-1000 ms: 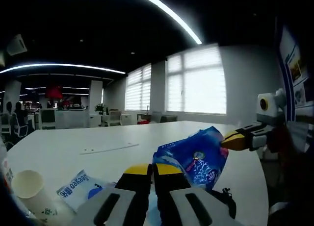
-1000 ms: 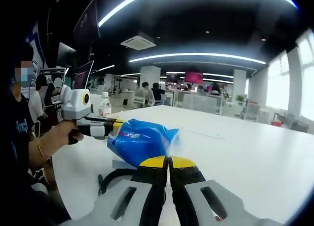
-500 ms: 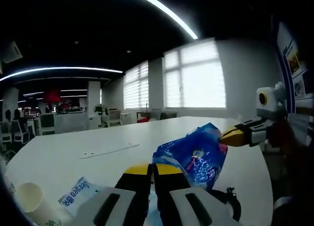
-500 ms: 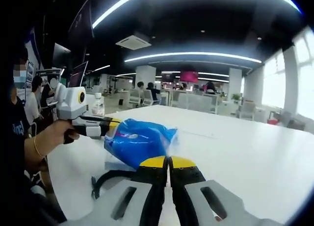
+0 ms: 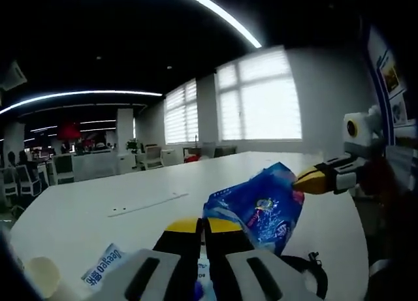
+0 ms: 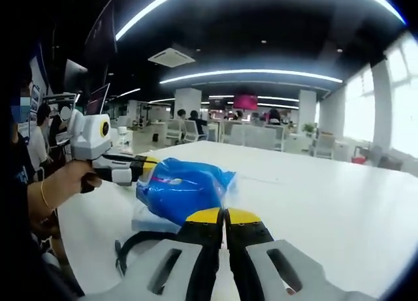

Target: Arrange the tabletop items into an orderly group along one side of the table until the central work area is clear of visible clutter.

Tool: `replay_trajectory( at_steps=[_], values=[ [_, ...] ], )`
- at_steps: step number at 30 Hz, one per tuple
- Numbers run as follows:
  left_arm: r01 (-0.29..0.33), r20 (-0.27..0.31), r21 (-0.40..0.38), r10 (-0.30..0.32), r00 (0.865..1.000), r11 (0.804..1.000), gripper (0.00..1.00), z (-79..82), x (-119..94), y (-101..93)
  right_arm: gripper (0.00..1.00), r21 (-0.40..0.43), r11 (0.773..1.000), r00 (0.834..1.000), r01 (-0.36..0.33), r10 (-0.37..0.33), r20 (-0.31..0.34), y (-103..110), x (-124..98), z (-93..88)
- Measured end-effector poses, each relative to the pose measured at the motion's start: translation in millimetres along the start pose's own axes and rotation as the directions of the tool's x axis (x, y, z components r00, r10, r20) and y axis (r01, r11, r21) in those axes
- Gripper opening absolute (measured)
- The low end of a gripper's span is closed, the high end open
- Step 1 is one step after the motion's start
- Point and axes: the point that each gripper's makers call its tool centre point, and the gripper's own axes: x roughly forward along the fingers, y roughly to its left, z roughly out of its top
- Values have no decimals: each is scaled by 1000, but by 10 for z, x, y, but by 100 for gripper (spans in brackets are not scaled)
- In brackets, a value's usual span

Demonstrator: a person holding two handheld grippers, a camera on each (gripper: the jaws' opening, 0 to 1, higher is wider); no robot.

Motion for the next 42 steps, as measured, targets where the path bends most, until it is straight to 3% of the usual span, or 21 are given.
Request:
replay_trajectory(
  at_steps=[13, 24, 31, 32, 33, 38, 42],
  values=[
    [6, -2, -40, -6, 1000, 999, 0, 2, 87, -27, 0, 58, 998, 1000, 28, -27, -15, -109, 44, -83],
    [12, -4, -15, -12, 1000, 1000, 0, 11, 177, -85, 0, 67, 995, 996, 78, -76, -36, -215, 62, -133],
    [9, -17, -29, -10, 1000, 1000, 0, -31, 227, -96, 0, 129, 988, 996, 90, -87, -27, -280, 68, -158],
    [1, -22, -11, -1, 1000, 1000, 0, -40, 237, -95, 0, 131, 987, 996, 88, -86, -27, -280, 70, -155],
    [-12, -41, 57, 14, 999, 998, 0, -55, 247, -79, 0, 142, 986, 996, 85, -82, -27, -275, 79, -154],
    [-5, -40, 0, 5, 999, 1000, 0, -38, 297, -117, 0, 136, 985, 994, 110, -106, -37, -330, 96, -170],
    [-8, -52, 30, 9, 999, 1000, 0, -27, 317, -128, 0, 166, 980, 994, 106, -102, -33, -368, 97, -181]
  ],
)
